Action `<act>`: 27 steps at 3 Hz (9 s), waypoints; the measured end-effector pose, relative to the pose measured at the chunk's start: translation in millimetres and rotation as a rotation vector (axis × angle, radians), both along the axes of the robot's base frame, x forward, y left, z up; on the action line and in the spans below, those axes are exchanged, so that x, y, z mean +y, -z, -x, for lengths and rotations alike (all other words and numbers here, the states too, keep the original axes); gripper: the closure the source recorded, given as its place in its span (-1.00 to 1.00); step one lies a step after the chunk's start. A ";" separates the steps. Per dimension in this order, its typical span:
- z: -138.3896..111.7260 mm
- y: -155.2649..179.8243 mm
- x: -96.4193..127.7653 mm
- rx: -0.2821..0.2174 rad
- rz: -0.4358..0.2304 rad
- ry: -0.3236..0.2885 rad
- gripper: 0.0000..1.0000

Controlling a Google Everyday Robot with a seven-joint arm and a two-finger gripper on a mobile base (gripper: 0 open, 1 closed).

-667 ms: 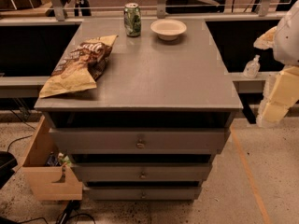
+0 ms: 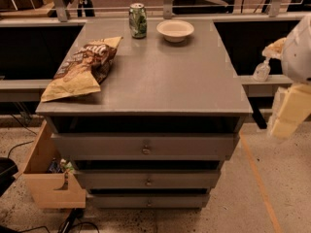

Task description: Open top drawer

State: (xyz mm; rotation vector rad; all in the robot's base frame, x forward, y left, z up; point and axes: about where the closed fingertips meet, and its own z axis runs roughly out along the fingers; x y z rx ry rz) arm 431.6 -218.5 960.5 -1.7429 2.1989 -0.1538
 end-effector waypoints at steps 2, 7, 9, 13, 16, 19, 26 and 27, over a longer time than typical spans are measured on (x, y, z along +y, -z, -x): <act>27.9 91.0 -33.4 -0.096 0.094 -0.149 -1.00; 31.2 218.0 11.8 -0.076 0.189 -0.286 -1.00; 18.2 258.1 44.1 -0.016 0.224 -0.365 -1.00; -50.4 283.7 46.9 -0.007 0.117 -0.276 -0.68; -49.4 281.2 47.1 -0.010 0.121 -0.278 0.71; -49.3 280.6 47.1 -0.010 0.121 -0.278 0.67; -47.0 276.8 47.8 -0.015 0.129 -0.282 -0.19; -46.6 276.3 47.9 -0.016 0.130 -0.283 0.27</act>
Offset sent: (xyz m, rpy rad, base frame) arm -0.0261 -0.0544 -0.1533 -0.1365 -0.2066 0.2690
